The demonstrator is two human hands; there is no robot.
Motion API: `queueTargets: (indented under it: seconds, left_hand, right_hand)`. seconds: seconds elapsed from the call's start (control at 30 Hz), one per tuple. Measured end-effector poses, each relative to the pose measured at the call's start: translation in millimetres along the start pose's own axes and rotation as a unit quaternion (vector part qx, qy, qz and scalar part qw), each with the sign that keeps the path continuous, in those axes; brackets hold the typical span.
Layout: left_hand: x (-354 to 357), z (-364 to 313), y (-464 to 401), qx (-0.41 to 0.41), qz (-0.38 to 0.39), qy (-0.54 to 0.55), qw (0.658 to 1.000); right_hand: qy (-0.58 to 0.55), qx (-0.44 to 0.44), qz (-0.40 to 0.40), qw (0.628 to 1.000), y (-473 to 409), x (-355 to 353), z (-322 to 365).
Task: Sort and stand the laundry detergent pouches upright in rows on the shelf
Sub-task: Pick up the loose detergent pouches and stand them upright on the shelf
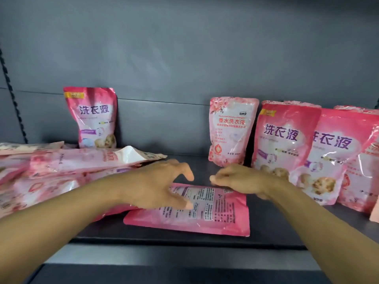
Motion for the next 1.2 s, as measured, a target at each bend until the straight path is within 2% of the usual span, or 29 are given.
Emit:
queueTargets:
  seconds: [0.07,0.17,0.23,0.3,0.37,0.43,0.53,0.6,0.7,0.8,0.87,1.03,1.1,1.2]
  left_hand:
    - [7,1,24,-0.004,0.020,0.012,1.000]
    - [21,8,44,-0.019,0.018,-0.031,0.999]
    - [29,12,51,-0.018,0.003,-0.066,0.998]
    - [35,11,54,-0.011,-0.002,-0.088,0.996]
    - [39,10,55,0.015,-0.006,-0.119,0.993]
    - [40,13,55,0.035,-0.011,-0.123,0.992]
    - [39,26,55,0.052,-0.012,-0.084,0.995]
    - [39,35,59,0.073,-0.025,-0.080,0.994]
    - [43,44,64,0.103,-0.075,-0.126,0.984]
    - [49,48,61,0.163,-0.113,-0.239,0.950]
    - [50,49,57,0.168,-0.140,-0.294,0.930]
    - [38,42,49,0.193,-0.254,-0.262,0.911]
    - [32,35,44,0.207,-0.274,-0.251,0.905]
    - [24,22,31,0.221,-0.307,-0.234,0.896]
  right_hand:
    - [0.034,0.026,0.031,0.999,-6,3,6]
    - [0.053,0.048,0.049,0.996,-9,7,7]
    - [0.060,0.052,0.029,0.996,-6,7,5]
    - [0.102,0.040,-0.036,0.993,-1,4,4]
    - [0.128,0.009,-0.135,0.982,8,0,7]
    - [0.101,-0.056,-0.198,0.973,25,5,15]
    - [0.124,-0.148,-0.190,0.963,52,27,27]
    - [0.169,-0.173,-0.163,0.957,64,46,29]
    - [0.256,-0.172,-0.161,0.937,69,68,27]
    - [0.321,-0.170,-0.202,0.909,65,77,25]
    - [0.327,-0.169,-0.222,0.903,62,81,26]
    - [0.320,-0.177,-0.280,0.888,58,91,28]
    - [0.325,-0.192,-0.319,0.869,54,94,32]
    - [0.340,-0.161,-0.358,0.854,49,89,37]
Point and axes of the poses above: each hand's wrist, its own y-axis away from the middle knuckle, its own x-axis out of the palm, z = x × y, the point moved 1 cm from there along -y, towards the middle knuckle, and after that the axes turned 10 degrees about x, right-handed, at the moved point
